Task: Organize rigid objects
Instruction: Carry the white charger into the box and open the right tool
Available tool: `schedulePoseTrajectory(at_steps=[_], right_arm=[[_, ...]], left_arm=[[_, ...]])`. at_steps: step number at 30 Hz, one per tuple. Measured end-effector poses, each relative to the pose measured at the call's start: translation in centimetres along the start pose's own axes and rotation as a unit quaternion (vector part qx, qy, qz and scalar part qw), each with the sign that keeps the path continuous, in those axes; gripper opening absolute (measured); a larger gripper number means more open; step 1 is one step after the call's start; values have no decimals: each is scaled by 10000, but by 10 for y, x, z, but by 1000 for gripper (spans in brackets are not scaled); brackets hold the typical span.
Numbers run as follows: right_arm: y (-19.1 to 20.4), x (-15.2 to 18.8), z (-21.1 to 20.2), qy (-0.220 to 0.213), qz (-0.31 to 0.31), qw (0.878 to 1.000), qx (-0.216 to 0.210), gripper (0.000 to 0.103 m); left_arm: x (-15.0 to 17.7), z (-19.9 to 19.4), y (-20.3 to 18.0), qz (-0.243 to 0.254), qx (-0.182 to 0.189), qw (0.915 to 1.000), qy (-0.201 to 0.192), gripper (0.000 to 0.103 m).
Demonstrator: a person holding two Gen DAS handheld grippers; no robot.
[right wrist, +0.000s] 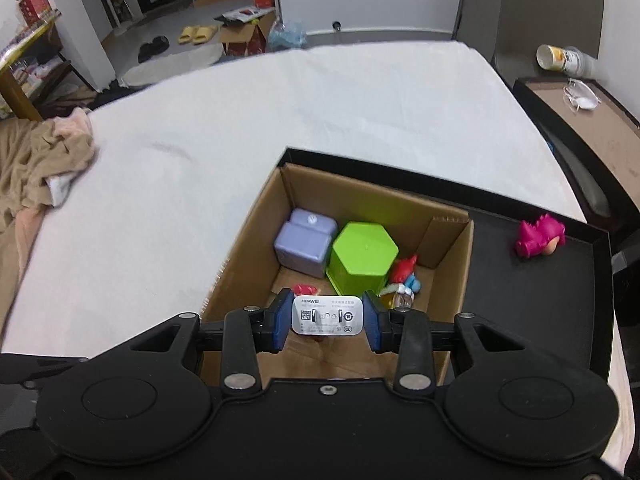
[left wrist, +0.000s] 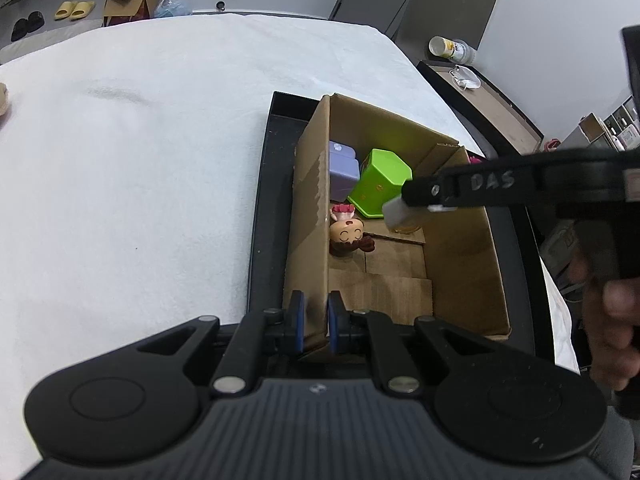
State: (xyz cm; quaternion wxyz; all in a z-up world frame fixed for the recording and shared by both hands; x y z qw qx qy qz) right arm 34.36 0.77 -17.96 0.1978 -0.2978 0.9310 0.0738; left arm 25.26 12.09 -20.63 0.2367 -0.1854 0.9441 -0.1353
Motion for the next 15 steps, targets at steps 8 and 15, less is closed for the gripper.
schedulePoseTrajectory(at_steps=[8, 15], right_arm=[[-1, 6, 20, 337, 57, 9993, 119, 36], [0, 11, 36, 638, -31, 9977, 226, 36]], left_arm=[[0, 1, 0, 1, -2, 10000, 0, 11], [0, 2, -1, 22, -19, 10000, 8, 11]])
Point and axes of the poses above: each gripper's, at about its wrist camera, not at the fingertips, and z roughly the way its jaws point, y to its left, x to its underside, the point moved 5 cm from there along z, roughly the way its jaws point, and after that the axes turned 3 degrees about y, right-handed, at the moved point
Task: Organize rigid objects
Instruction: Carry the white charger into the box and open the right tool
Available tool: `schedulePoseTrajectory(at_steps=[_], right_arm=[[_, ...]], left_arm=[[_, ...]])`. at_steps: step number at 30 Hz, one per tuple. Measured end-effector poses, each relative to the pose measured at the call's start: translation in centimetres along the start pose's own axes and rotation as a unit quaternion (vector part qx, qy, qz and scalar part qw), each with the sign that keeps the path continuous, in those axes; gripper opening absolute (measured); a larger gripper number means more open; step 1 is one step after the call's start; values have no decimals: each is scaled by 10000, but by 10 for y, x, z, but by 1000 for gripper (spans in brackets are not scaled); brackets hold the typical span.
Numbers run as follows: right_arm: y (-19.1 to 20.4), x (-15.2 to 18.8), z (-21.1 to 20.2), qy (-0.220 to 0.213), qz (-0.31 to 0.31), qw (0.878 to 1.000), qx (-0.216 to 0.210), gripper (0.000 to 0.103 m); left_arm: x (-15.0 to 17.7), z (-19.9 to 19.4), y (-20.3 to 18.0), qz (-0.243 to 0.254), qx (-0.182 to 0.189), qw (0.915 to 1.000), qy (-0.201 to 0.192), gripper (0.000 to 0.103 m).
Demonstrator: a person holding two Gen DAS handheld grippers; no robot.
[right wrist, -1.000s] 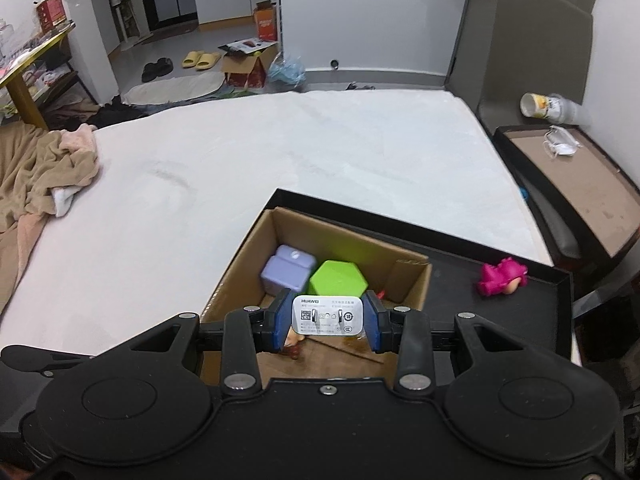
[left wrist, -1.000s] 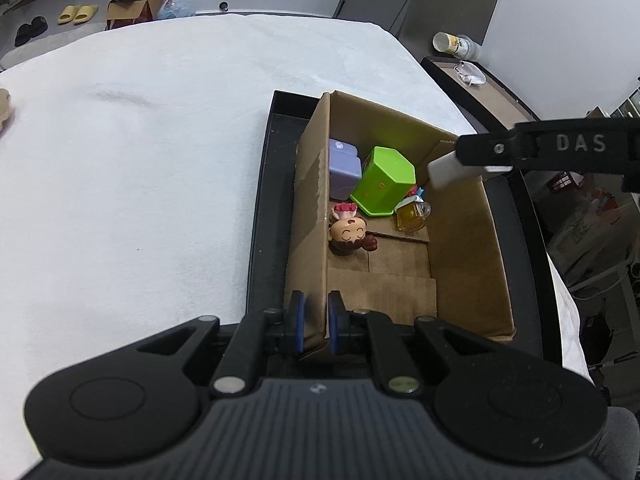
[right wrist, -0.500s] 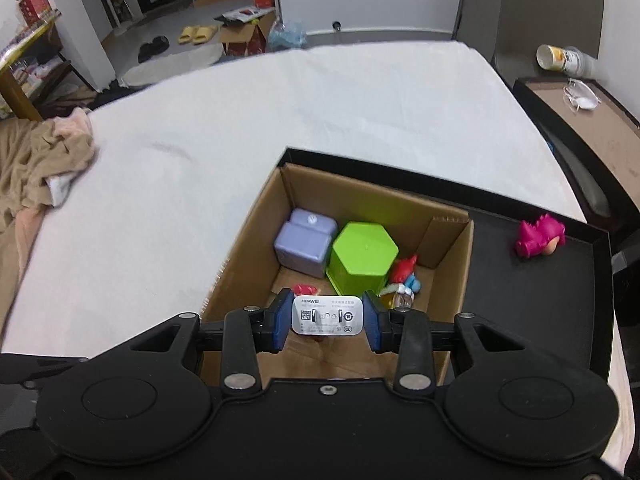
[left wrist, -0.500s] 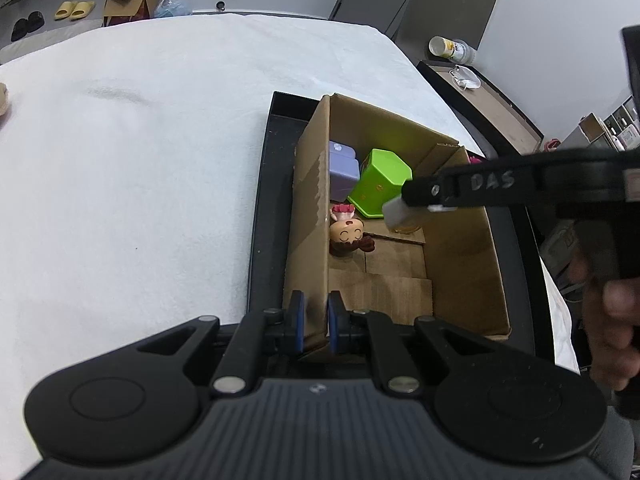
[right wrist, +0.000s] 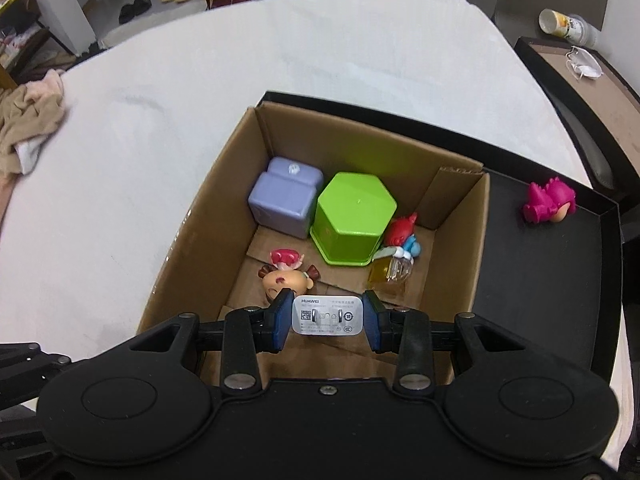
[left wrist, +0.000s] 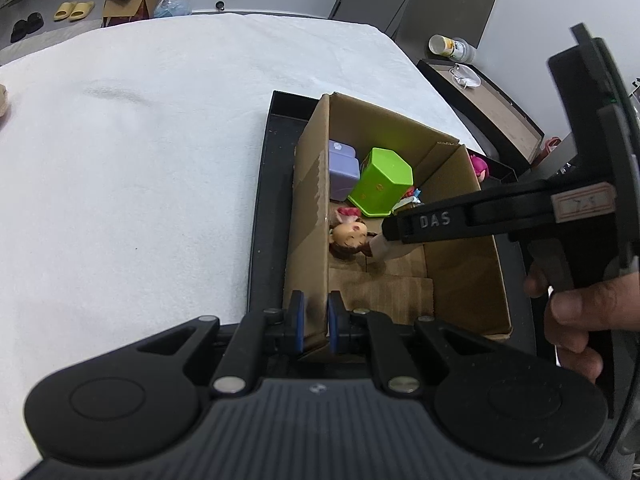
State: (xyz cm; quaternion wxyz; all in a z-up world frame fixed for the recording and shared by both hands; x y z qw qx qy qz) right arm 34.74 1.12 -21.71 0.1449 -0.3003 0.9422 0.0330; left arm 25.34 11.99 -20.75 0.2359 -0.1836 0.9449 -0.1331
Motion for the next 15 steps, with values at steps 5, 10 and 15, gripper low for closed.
schedulePoseTrajectory(at_steps=[5, 10, 15], right_arm=[[2, -1, 8, 84, -115, 9999, -42, 36], [2, -1, 10, 58, -192, 9996, -178, 37], [3, -2, 13, 90, -308, 9993, -205, 38]], left_arm=[[0, 0, -1, 14, -17, 10000, 7, 11], [0, 2, -1, 28, -46, 10000, 23, 11], [0, 4, -3, 44, -67, 10000, 39, 11]])
Point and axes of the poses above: each gripper's, at about its wrist camera, not at the fingertips, and z roughly the way its jaws point, y to its left, x to its underside, the point moved 5 cm from there along z, roughly the way its jaws point, and after that the axes turned 3 degrees about y, right-handed, at the moved point
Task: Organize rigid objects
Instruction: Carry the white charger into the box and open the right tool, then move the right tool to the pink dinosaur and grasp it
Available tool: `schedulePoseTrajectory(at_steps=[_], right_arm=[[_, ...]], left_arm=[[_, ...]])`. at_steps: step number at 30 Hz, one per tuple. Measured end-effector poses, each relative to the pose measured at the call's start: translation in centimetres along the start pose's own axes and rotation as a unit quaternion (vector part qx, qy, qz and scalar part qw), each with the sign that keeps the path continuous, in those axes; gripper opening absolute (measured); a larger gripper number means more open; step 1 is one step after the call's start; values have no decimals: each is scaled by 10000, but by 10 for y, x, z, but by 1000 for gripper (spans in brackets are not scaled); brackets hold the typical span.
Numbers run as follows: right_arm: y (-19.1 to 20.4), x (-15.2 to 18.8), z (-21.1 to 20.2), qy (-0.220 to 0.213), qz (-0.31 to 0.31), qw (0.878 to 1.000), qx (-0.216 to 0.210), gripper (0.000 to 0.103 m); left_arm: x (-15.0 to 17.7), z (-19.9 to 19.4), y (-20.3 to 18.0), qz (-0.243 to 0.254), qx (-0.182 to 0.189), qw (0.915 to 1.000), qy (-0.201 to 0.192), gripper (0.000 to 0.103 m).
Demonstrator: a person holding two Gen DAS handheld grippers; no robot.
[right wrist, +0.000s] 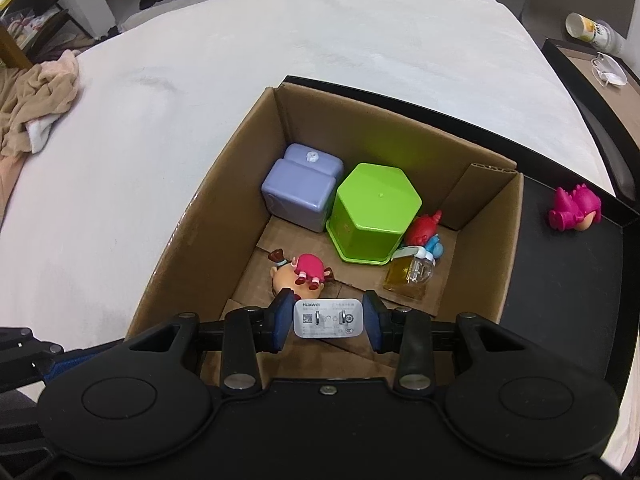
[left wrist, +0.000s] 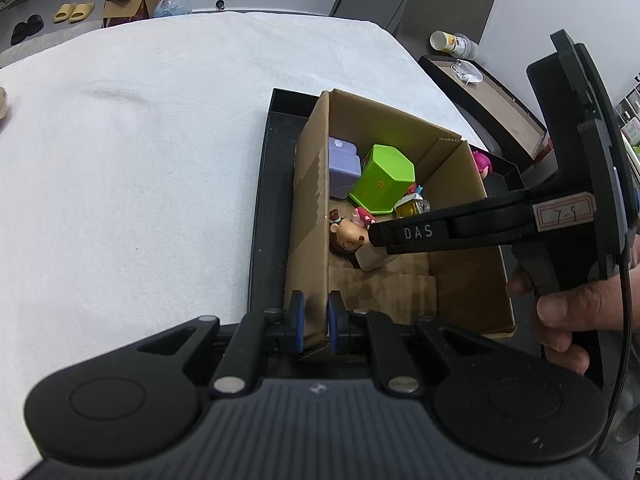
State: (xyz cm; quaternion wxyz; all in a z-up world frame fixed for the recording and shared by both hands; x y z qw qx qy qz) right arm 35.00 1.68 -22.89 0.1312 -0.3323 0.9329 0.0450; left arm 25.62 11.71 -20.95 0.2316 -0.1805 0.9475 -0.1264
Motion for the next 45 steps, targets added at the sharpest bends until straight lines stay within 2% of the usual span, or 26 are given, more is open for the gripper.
schedulePoseTrajectory(at_steps=[2, 6, 21, 31, 45], right_arm=[[-1, 0, 0, 1, -18, 10000, -2, 39], [-3, 0, -4, -88, -18, 10000, 18, 49], [-31, 4, -58, -813, -10, 9966, -88, 55], [-73, 10, -90, -1240, 200, 9921, -50, 63], [-146, 21, -82, -1337, 936, 9866, -3, 63]], left_arm=[[0, 0, 0, 15, -16, 10000, 5, 11], [0, 1, -1, 29, -30, 10000, 21, 11], [0, 2, -4, 91, -141, 9999, 39, 11], [1, 2, -6, 140, -231, 9996, 33, 11], [2, 3, -12, 228, -419, 9989, 39, 11]])
Point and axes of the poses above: each gripper's, at about its wrist camera, not at the fingertips, and z roughly the way its jaws point, y to its left, x to its underside, the point moved 5 cm from there along z, roughly the way its jaws point, and after that the axes turned 3 degrees about y, right-handed, at the moved point
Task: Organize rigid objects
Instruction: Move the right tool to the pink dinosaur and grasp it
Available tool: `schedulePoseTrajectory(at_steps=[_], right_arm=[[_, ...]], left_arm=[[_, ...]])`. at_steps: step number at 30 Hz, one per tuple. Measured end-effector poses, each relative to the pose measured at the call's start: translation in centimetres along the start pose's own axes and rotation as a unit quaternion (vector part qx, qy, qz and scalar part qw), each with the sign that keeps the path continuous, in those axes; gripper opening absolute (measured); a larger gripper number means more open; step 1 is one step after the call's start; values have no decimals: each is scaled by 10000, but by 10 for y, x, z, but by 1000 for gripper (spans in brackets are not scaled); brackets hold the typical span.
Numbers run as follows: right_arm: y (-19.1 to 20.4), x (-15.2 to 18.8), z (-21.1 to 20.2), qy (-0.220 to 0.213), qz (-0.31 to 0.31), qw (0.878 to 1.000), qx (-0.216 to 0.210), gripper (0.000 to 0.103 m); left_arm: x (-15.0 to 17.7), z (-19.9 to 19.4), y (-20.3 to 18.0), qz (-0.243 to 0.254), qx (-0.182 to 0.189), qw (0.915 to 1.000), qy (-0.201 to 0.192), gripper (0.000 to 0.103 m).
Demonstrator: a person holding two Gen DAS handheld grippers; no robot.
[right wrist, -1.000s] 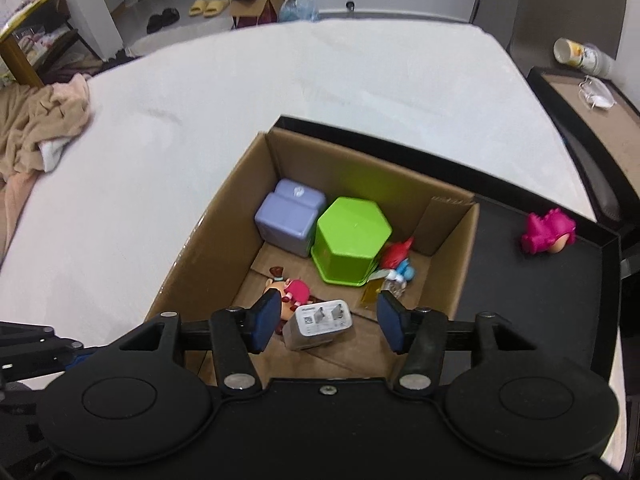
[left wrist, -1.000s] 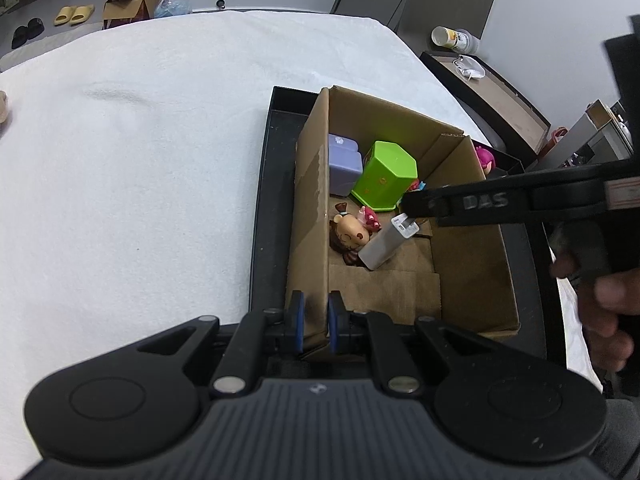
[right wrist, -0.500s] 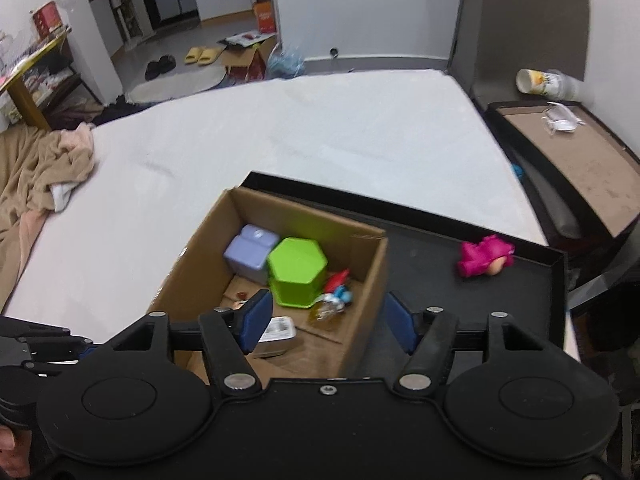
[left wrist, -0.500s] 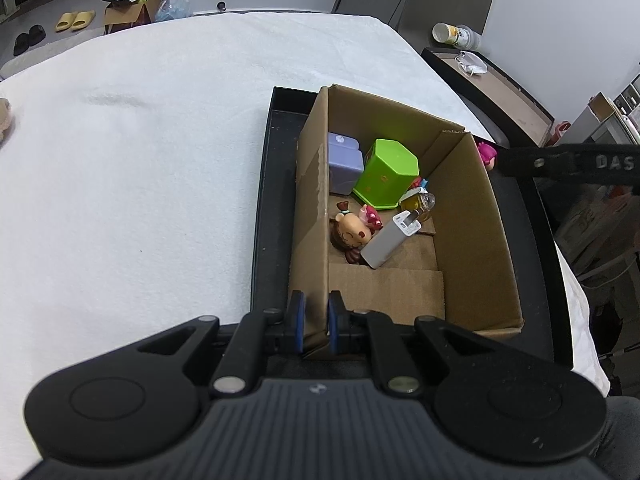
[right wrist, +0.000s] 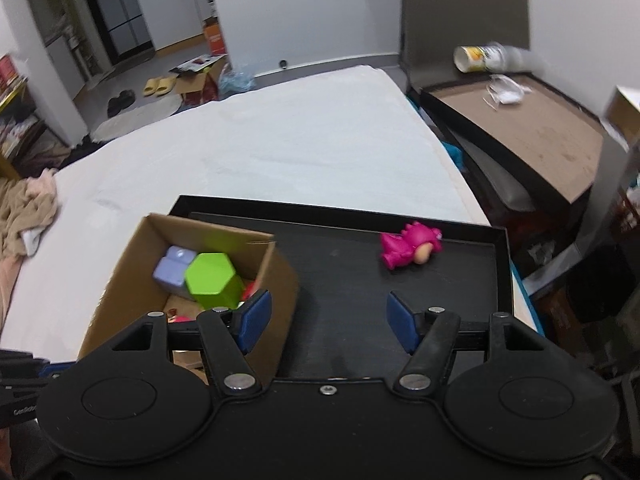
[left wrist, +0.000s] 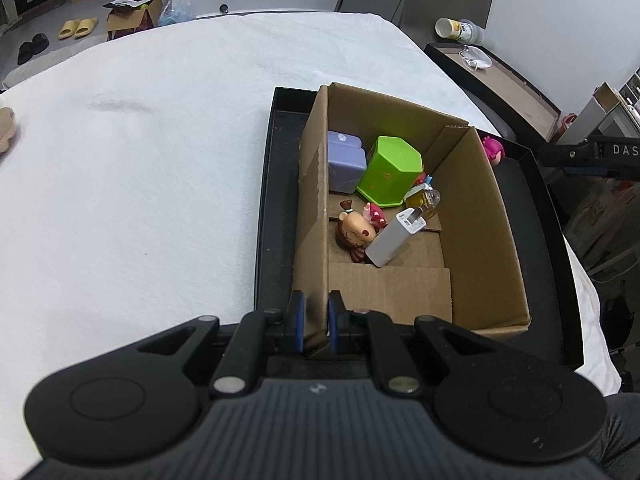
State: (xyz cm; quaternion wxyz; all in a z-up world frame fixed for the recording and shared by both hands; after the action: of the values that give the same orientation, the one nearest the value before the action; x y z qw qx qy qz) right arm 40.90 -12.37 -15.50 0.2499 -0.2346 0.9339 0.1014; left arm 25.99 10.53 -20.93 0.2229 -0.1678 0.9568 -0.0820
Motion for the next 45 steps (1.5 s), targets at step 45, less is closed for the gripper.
schedulePoseTrajectory(at_steps=[45], right_arm=[[-73, -36, 136, 399, -684, 9965, 270, 96]], left_arm=[[-5, 32, -11, 271, -702, 9963, 424, 11]])
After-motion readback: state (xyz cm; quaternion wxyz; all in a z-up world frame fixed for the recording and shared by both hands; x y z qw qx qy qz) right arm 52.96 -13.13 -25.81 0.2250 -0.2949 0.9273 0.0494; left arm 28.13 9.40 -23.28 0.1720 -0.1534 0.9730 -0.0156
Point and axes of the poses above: each gripper's, at about its wrist camera, not at the fingertips, and z roughly the way its jaws point, y to its left, x to its underside, the point moved 5 cm from there along z, roughly the way its jaws point, and after that the axes turned 3 degrees about y, right-handed, at the moved point
